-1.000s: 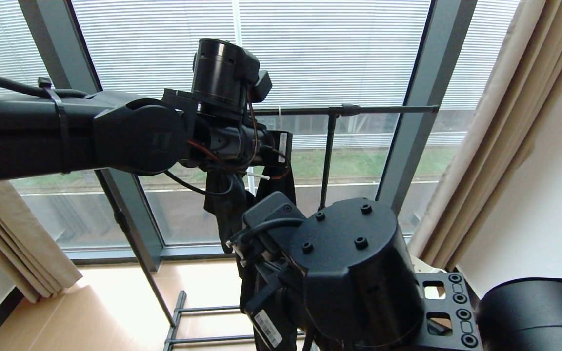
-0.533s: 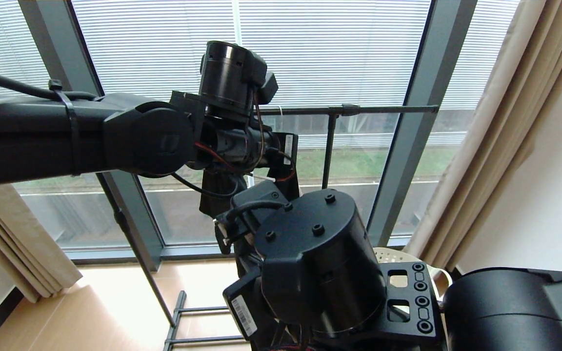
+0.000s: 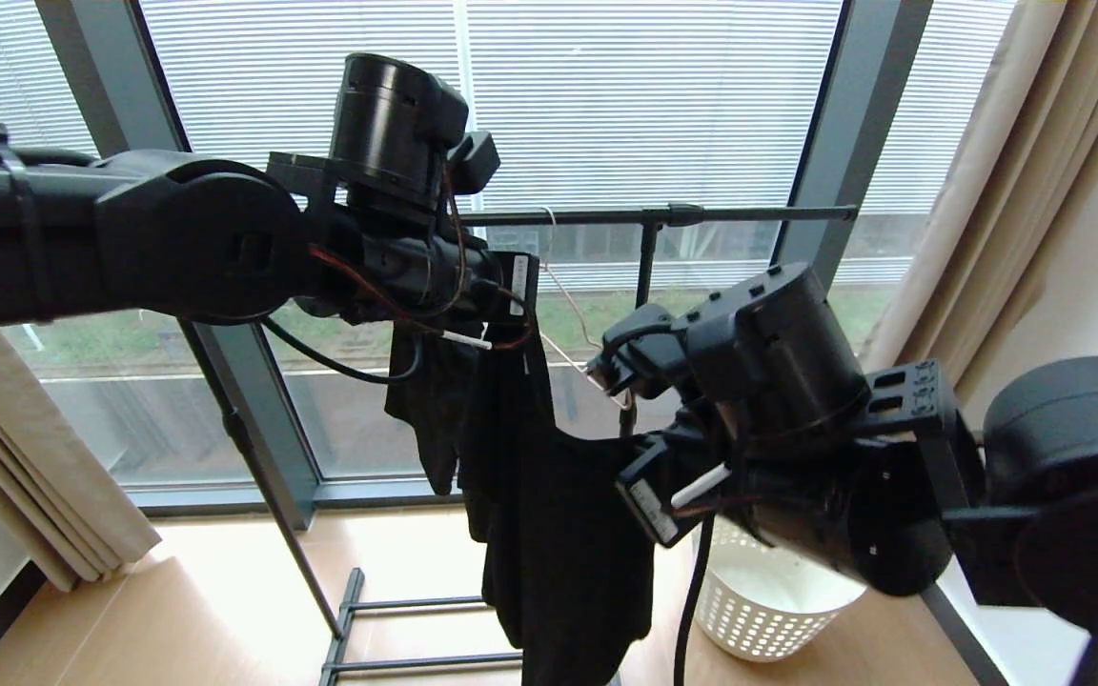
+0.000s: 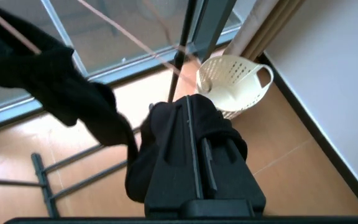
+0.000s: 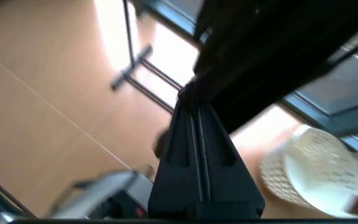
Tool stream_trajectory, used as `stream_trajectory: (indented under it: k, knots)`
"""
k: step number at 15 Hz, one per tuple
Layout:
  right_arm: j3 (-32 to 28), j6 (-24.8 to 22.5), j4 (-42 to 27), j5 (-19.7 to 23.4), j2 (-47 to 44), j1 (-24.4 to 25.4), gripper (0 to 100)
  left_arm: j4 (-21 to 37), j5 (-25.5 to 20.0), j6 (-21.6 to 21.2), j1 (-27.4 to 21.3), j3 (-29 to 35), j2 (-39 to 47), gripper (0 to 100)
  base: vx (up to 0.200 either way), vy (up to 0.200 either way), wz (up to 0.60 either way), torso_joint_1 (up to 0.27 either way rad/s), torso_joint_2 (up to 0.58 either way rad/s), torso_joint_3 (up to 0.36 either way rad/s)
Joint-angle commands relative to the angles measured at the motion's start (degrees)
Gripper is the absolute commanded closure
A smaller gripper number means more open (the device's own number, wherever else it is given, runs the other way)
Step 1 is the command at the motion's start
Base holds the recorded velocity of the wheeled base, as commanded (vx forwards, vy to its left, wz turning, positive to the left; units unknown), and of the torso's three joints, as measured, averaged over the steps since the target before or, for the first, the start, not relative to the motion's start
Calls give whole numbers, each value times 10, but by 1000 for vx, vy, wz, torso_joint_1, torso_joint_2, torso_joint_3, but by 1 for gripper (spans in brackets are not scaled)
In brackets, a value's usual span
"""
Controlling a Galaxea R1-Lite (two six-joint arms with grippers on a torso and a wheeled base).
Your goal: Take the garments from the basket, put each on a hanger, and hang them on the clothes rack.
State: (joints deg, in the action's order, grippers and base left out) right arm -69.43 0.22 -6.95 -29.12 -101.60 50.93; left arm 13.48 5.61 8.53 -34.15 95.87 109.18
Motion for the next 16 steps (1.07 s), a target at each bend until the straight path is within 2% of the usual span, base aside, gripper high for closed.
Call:
stream_trajectory:
  k: [1, 3, 5, 6, 10, 11, 12, 14, 16]
  knots:
    - [-20, -8, 2, -1, 0, -72, 100, 12, 0, -2, 1, -12, -31, 100, 0, 0, 0, 0, 0, 0]
    - [-42, -7, 6, 1, -6, -119, 100, 48, 2, -19, 0, -45, -56, 100, 0, 0, 0, 0, 0, 0]
    - [-47, -5, 6, 2, -9, -124, 100, 54, 3, -23, 0, -58, -62, 100, 0, 0, 0, 0, 0, 0]
    - [-64, 23, 29, 1, -37, -128, 100, 60, 3, -33, -23, -130, -92, 100, 0, 0, 0, 0, 0, 0]
    - [-99, 47, 50, 1, -84, -102, 100, 59, 1, -31, -94, -211, -112, 100, 0, 0, 0, 0, 0, 0]
    - [-113, 69, 50, 1, -94, -99, 100, 60, 1, -31, -116, -223, -114, 100, 0, 0, 0, 0, 0, 0]
    - [-114, 72, 50, 1, -95, -97, 100, 60, 1, -30, -119, -225, -113, 100, 0, 0, 0, 0, 0, 0]
    - [-145, 117, 49, 1, -120, -80, 100, 58, 0, -28, -169, -230, -114, 100, 0, 0, 0, 0, 0, 0]
    - [-154, 140, 50, 1, -127, -71, 100, 54, -8, -16, -195, -225, -115, 100, 0, 0, 0, 0, 0, 0]
